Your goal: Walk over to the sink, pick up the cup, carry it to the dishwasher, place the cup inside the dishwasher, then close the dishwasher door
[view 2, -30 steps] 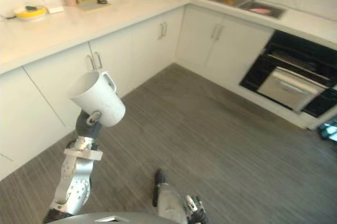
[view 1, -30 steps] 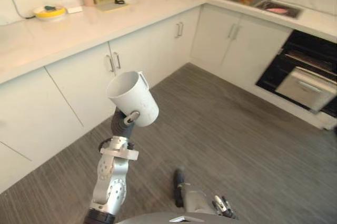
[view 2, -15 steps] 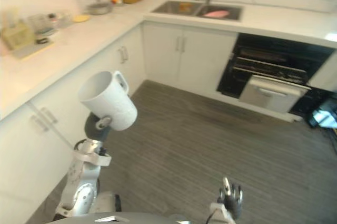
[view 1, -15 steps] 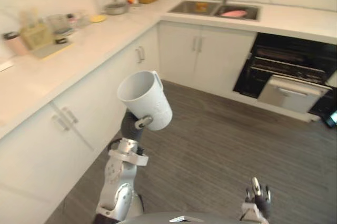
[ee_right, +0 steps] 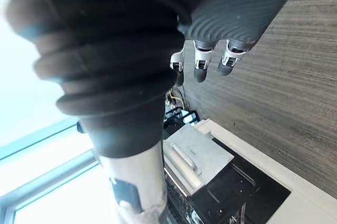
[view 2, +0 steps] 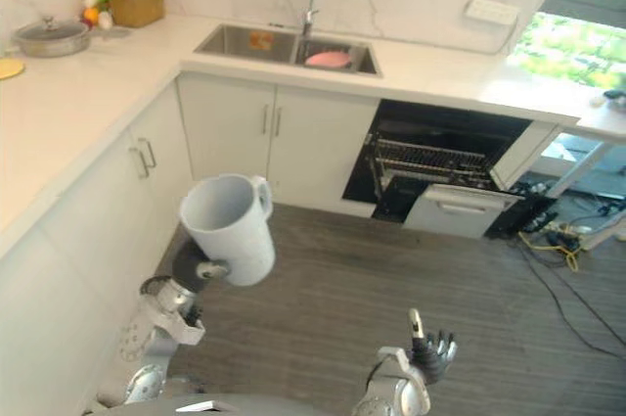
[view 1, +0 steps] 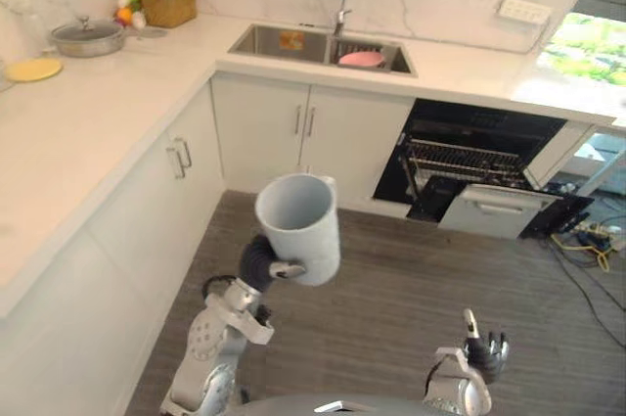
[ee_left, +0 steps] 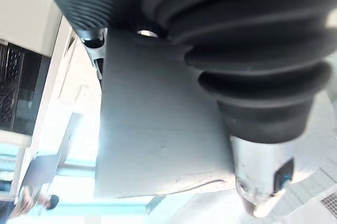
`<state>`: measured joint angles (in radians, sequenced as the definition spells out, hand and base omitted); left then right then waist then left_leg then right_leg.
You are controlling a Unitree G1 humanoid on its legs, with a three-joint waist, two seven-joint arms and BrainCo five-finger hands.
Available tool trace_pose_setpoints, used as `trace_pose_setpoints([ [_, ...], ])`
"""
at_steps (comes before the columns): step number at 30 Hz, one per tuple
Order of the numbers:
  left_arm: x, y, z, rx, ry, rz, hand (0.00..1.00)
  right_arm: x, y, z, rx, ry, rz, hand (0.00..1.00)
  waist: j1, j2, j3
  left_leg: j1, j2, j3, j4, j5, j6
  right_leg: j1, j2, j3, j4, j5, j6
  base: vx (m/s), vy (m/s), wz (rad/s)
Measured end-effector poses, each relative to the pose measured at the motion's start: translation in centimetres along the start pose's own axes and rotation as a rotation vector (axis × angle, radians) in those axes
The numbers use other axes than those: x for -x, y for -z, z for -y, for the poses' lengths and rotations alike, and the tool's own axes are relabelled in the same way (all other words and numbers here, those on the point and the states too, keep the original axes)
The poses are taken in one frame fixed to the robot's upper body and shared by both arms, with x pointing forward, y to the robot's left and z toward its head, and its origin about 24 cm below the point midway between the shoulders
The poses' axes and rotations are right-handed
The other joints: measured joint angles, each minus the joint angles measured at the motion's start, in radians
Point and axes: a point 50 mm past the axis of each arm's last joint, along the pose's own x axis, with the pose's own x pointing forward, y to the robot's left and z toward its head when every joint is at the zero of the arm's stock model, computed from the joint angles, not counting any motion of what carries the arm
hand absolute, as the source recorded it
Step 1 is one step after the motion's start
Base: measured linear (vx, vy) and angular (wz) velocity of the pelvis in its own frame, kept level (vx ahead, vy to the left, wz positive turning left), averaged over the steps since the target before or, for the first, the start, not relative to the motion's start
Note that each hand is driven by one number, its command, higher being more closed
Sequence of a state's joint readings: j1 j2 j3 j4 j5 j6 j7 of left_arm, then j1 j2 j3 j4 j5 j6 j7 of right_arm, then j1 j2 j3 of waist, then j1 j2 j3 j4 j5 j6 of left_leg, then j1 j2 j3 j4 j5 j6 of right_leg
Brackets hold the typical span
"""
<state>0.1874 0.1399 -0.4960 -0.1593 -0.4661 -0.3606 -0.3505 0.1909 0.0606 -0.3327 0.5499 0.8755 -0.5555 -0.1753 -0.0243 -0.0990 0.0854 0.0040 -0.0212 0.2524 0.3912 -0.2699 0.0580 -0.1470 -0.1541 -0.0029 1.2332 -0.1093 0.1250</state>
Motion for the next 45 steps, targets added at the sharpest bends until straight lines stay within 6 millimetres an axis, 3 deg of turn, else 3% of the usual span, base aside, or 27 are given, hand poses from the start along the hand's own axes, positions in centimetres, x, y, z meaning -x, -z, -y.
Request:
trace_pose_setpoints([
  [2, -1.3, 0.1, 1.4, 0.018, 0.08, 0.008, 1.0, 0.4, -1.0, 0.3, -0.009, -0.019, 0.04, 0.0, -0.035, 0.042, 0.008, 0.095, 0.011, 0.001, -0.096, 0.005, -0.009, -0.114, -0.002, -0.125, -0.019, -0.063, -0.038, 0.43, 0.14, -0.16],
  [4, -2.5, -0.2, 2.5, 0.01, 0.166, 0.027, 1.0, 0.6, -2.1, -0.5, -0.034, -0.062, 0.085, 0.0, -0.063, 0.07, 0.008, 0.152, 0.023, 0.005, -0.158, 0.008, -0.038, -0.185, -0.037, -0.253, -0.225, -0.095, -0.062, 0.45, 0.076, 0.03],
  [5, -2.9, -0.4, 2.7, -0.003, 0.192, 0.032, 1.0, 0.8, -2.5, -1.2, -0.048, -0.092, 0.102, 0.0, -0.068, 0.094, 0.012, 0.174, 0.05, 0.011, -0.169, -0.006, -0.06, -0.184, -0.047, -0.361, -0.466, -0.092, -0.095, 0.53, 0.001, -0.16],
  [6, -2.8, -0.5, 2.5, -0.013, 0.183, 0.034, 1.0, 1.0, -2.6, -2.2, -0.066, -0.135, 0.106, 0.0, -0.063, 0.11, 0.013, 0.213, 0.088, 0.048, -0.165, -0.031, -0.096, -0.148, -0.029, -0.46, -0.732, -0.054, -0.124, 0.65, -0.011, -0.27],
  [8, -2.4, -0.8, 1.9, -0.03, 0.138, 0.034, 1.0, 1.6, -3.0, -4.1, -0.099, -0.227, 0.115, 0.0, -0.054, 0.099, 0.019, 0.304, 0.12, 0.096, -0.146, -0.088, -0.155, -0.091, -0.003, -0.507, -0.957, 0.063, -0.134, 0.62, -0.092, -0.57],
  [9, -1.8, -0.9, 1.7, -0.027, 0.105, 0.041, 1.0, 2.1, -3.5, -5.2, -0.121, -0.301, 0.127, 0.0, -0.04, 0.082, 0.024, 0.357, 0.145, 0.127, -0.124, -0.125, -0.193, -0.086, -0.004, -0.5, -0.891, 0.162, -0.227, 0.65, -0.133, -0.57],
  [10, -1.6, -0.8, 1.7, -0.022, 0.096, 0.038, 1.0, 2.3, -3.6, -5.7, -0.126, -0.331, 0.132, 0.0, -0.039, 0.099, 0.02, 0.37, 0.168, 0.141, -0.1, -0.135, -0.201, -0.093, 0.008, -0.498, -0.839, 0.126, -0.247, 0.61, -0.165, -0.41],
  [13, -1.5, -0.5, 2.4, -0.017, 0.12, 0.031, 1.0, 2.9, -4.4, -7.8, -0.147, -0.426, 0.152, 0.0, -0.03, 0.124, 0.033, 0.3, 0.301, 0.158, 0.163, -0.111, -0.169, -0.093, 0.081, -0.505, -0.743, -0.02, -0.246, 0.55, -0.251, -0.27],
  [15, -1.6, -0.4, 2.9, -0.025, 0.137, 0.029, 1.0, 3.2, -5.0, -8.8, -0.134, -0.463, 0.177, 0.0, -0.033, 0.142, 0.045, 0.212, 0.399, 0.11, 0.417, 0.043, -0.058, -0.032, 0.15, -0.504, -0.764, -0.08, -0.258, 0.41, -0.218, -0.34],
  [16, -1.9, -0.4, 3.3, -0.006, 0.135, 0.044, 1.0, 3.4, -5.8, -9.4, -0.15, -0.491, 0.208, 0.0, -0.035, 0.148, 0.053, 0.108, 0.397, -0.014, 0.581, 0.082, -0.06, 0.011, 0.187, -0.495, -0.799, -0.091, -0.259, 0.38, -0.184, -0.27],
  [18, -2.1, -0.4, 3.6, -0.002, 0.13, 0.06, 1.0, 3.5, -6.7, -10.1, -0.173, -0.518, 0.244, 0.0, -0.024, 0.156, 0.054, -0.038, 0.324, -0.132, 0.708, 0.032, -0.094, 0.084, 0.235, -0.468, -0.892, -0.089, -0.251, 0.37, -0.151, -0.42],
  [19, -2.0, -0.3, 3.5, -0.011, 0.132, 0.06, 1.0, 3.5, -6.7, -10.5, -0.179, -0.527, 0.248, 0.0, -0.001, 0.138, 0.06, -0.09, 0.271, -0.14, 0.668, -0.013, -0.086, 0.153, 0.256, -0.438, -0.973, -0.077, -0.232, 0.38, -0.133, -0.72],
  [21, -1.6, -0.3, 3.5, -0.02, 0.109, 0.07, 1.0, 3.9, -6.8, -11.8, -0.206, -0.575, 0.249, 0.0, 0.028, 0.129, 0.062, -0.133, 0.235, -0.083, 0.501, -0.065, -0.069, 0.239, 0.275, -0.358, -1.055, -0.07, -0.227, 0.4, -0.125, -1.02],
  [23, -1.3, -0.4, 3.3, -0.035, 0.068, 0.079, 1.0, 4.9, -7.4, -13.9, -0.224, -0.673, 0.275, 0.0, 0.048, 0.13, 0.06, -0.174, 0.189, -0.078, 0.26, -0.057, -0.068, 0.282, 0.281, -0.266, -1.082, -0.073, -0.238, 0.39, -0.055, -1.35],
  [25, -1.3, -0.4, 3.0, -0.079, -0.005, 0.07, 1.0, 6.4, -7.4, -16.3, -0.232, -0.785, 0.266, 0.0, 0.076, 0.13, 0.059, -0.257, 0.137, -0.163, 0.03, 0.038, -0.122, 0.312, 0.288, -0.125, -1.092, -0.098, -0.232, 0.53, 0.06, -1.7],
  [28, -1.3, -0.6, 2.9, -0.1, -0.042, 0.072, 1.0, 7.2, -7.5, -16.7, -0.207, -0.818, 0.27, 0.0, 0.075, 0.131, 0.057, -0.315, 0.109, -0.167, -0.053, 0.16, -0.142, 0.381, 0.294, -0.028, -1.102, -0.138, -0.223, 0.51, 0.174, -1.23],
  [29, -1.3, -0.9, 3.0, -0.105, -0.044, 0.082, 1.0, 7.3, -7.9, -16.8, -0.195, -0.82, 0.289, 0.0, 0.075, 0.135, 0.053, -0.319, 0.086, -0.158, -0.08, 0.233, -0.115, 0.427, 0.296, 0.024, -1.101, -0.162, -0.194, 0.59, 0.296, -1.24],
  [30, -1.2, -1.2, 3.1, -0.107, -0.043, 0.09, 1.0, 7.7, -8.3, -16.8, -0.183, -0.831, 0.309, 0.0, 0.087, 0.147, 0.036, -0.312, 0.079, -0.164, -0.086, 0.368, -0.038, 0.454, 0.306, 0.086, -1.071, -0.19, -0.157, 0.62, 0.309, -1.29],
  [32, -1.1, -1.1, 2.9, -0.115, -0.041, 0.068, 1.0, 8.2, -7.4, -16.7, -0.16, -0.825, 0.274, 0.0, 0.076, 0.056, -0.001, -0.295, 0.052, -0.116, -0.032, 0.301, -0.018, 0.435, 0.246, 0.103, -0.976, -0.21, -0.142, 0.65, 0.249, -0.7],
  [33, -1.4, -1.1, 3.2, -0.11, -0.031, 0.069, 1.0, 8.3, -7.3, -16.9, -0.164, -0.831, 0.267, 0.0, 0.076, 0.028, -0.007, -0.286, 0.046, -0.101, -0.023, 0.276, -0.009, 0.406, 0.231, 0.098, -0.907, -0.204, -0.129, 0.61, 0.208, -0.39],
  [34, -1.7, -1.2, 3.2, -0.111, -0.028, 0.07, 1.0, 8.5, -7.2, -17.2, -0.164, -0.847, 0.256, 0.0, 0.087, 0.012, -0.007, -0.259, 0.045, -0.079, -0.029, 0.253, -0.005, 0.375, 0.218, 0.09, -0.821, -0.191, -0.105, 0.53, 0.209, -0.61],
  [36, -2.0, -1.5, 2.5, -0.129, -0.063, 0.072, 1.0, 9.0, -6.3, -18.5, -0.155, -0.913, 0.215, 0.0, 0.1, 0.016, -0.003, -0.125, 0.04, -0.026, -0.107, 0.205, 0.002, 0.265, 0.124, -0.06, -0.526, -0.123, 0.007, 0.42, 0.19, -0.84],
  [37, -2.0, -1.6, 2.2, -0.136, -0.076, 0.074, 1.0, 9.0, -5.9, -18.8, -0.142, -0.927, 0.207, 0.0, 0.101, 0.023, -0.001, -0.095, 0.041, -0.009, -0.125, 0.2, 0.005, 0.245, 0.081, -0.127, -0.471, -0.14, -0.009, 0.33, 0.204, -0.84],
  [39, -2.0, -2.2, 0.7, -0.167, -0.147, 0.086, 1.0, 8.7, -4.4, -19.2, -0.074, -0.963, 0.174, 0.0, 0.107, 0.071, -0.004, -0.009, 0.07, 0.034, -0.183, 0.189, -0.002, 0.173, -0.095, -0.384, -0.401, -0.22, -0.148, 0.21, 0.178, -0.87],
  [41, -1.9, -2.8, -0.7, -0.191, -0.209, 0.1, 1.0, 8.6, -3.3, -19.3, -0.041, -0.982, 0.132, 0.0, 0.101, 0.086, -0.001, 0.004, 0.1, 0.049, -0.187, 0.176, -0.018, 0.118, -0.171, -0.442, -0.472, -0.222, -0.168, 0.09, 0.087, -0.41],
  [44, -1.4, -3.4, -2.0, -0.221, -0.257, 0.108, 1.0, 8.3, -2.8, -19.3, -0.019, -0.983, 0.12, 0.0, 0.1, 0.074, 0.01, -0.01, 0.125, 0.037, -0.162, 0.155, -0.048, 0.074, -0.195, -0.379, -0.674, -0.084, -0.153, 0.08, -0.128, 0.05],
  [45, -1.2, -3.5, -2.4, -0.232, -0.266, 0.102, 1.0, 8.3, -2.9, -19.4, 0.001, -0.992, 0.139, 0.0, 0.1, 0.048, 0.008, -0.019, 0.12, 0.014, -0.144, 0.139, -0.077, 0.076, -0.19, -0.352, -0.774, 0.085, -0.143, 0.09, -0.227, 0.27],
])
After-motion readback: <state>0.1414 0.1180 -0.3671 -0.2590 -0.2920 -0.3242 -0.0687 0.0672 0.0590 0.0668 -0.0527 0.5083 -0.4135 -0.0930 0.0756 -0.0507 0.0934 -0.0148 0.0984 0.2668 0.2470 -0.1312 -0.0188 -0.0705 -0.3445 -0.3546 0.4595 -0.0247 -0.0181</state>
